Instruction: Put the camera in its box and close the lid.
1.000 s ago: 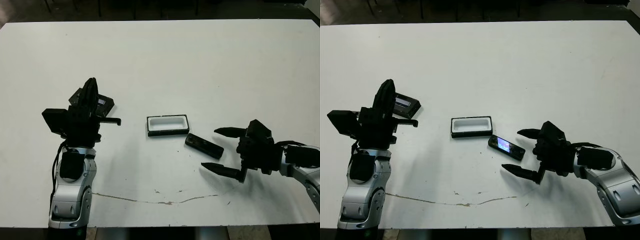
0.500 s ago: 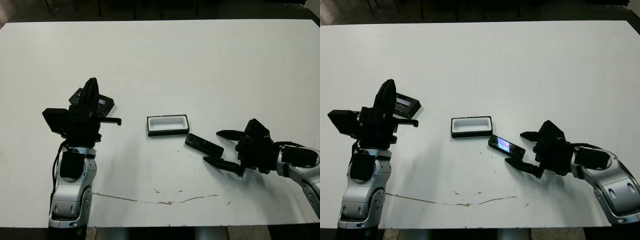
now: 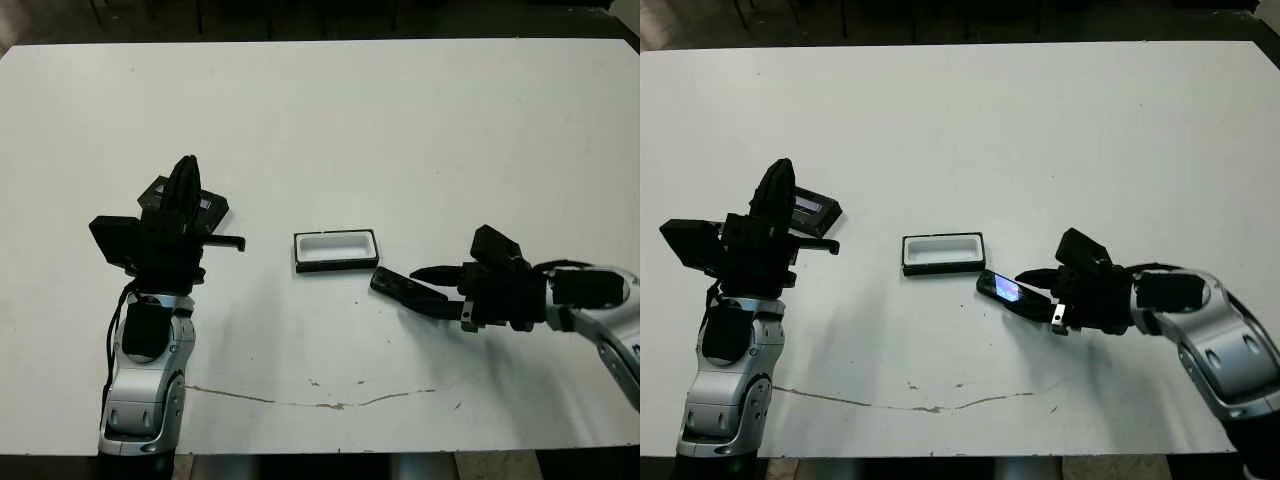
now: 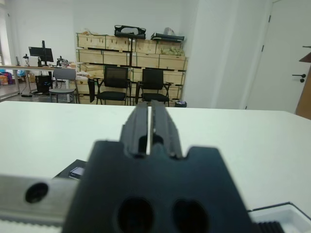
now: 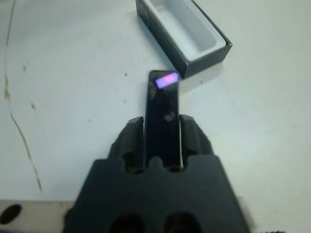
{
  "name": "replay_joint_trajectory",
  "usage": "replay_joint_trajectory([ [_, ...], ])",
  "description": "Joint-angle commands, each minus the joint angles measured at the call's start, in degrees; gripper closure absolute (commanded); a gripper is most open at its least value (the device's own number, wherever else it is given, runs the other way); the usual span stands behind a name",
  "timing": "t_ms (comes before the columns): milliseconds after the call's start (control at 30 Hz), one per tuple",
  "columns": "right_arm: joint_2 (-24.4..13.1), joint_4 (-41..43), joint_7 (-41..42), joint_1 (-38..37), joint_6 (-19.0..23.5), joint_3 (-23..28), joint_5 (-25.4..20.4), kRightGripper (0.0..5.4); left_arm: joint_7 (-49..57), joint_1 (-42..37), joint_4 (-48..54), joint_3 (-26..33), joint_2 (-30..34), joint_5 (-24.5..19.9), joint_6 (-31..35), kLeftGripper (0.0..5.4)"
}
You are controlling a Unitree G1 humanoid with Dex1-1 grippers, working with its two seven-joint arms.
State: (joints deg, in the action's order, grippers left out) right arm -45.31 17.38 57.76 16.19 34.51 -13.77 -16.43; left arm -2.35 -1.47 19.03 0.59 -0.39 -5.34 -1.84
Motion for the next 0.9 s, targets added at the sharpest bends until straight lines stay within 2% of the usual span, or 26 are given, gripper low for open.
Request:
replay_joint_trajectory([
  [33, -2.0, -1.7, 2.4, 1.2, 1.7, -1.5, 0.9, 4.77, 0.2, 0.6, -0.8, 0.5, 0.5, 0.4, 0.3, 5.4],
  [133, -2.6, -3.5, 4.2, 1.6, 0.4, -1.9, 1.2, 5.03, 0.2, 0.5, -0.7, 0.6, 0.3, 0.2, 0.4, 5.4],
  [400, -2.4, -5.5, 5.1, 0.0, -4.2, -2.1, 3.0, 5.06, -0.1, 0.4, -0.9, 0.8, 0.7, 0.2, -0.1, 5.4],
  [500, -1.7, -5.9, 4.6, -0.5, -3.8, -1.2, 1.9, 5.06, 0.0, 0.4, -0.6, 0.8, 0.5, -0.2, 0.4, 5.4],
  [600, -0.7, -5.7, 4.4, -0.5, -1.3, 1.2, -1.1, 5.06, 0.0, 0.6, -0.5, 0.8, 0.5, -0.2, 0.6, 5.4],
  [800, 0.9, -7.3, 7.8, 3.5, -1.2, 6.6, -8.7, 5.1, -0.1, 0.6, -0.4, 0.7, 0.6, -0.2, 0.6, 5.4],
  [900, 1.2, -8.6, 9.7, 8.0, 4.3, 7.7, -13.5, 5.11, -0.4, 0.5, -0.6, 0.6, 0.6, -0.5, 0.6, 5.4],
])
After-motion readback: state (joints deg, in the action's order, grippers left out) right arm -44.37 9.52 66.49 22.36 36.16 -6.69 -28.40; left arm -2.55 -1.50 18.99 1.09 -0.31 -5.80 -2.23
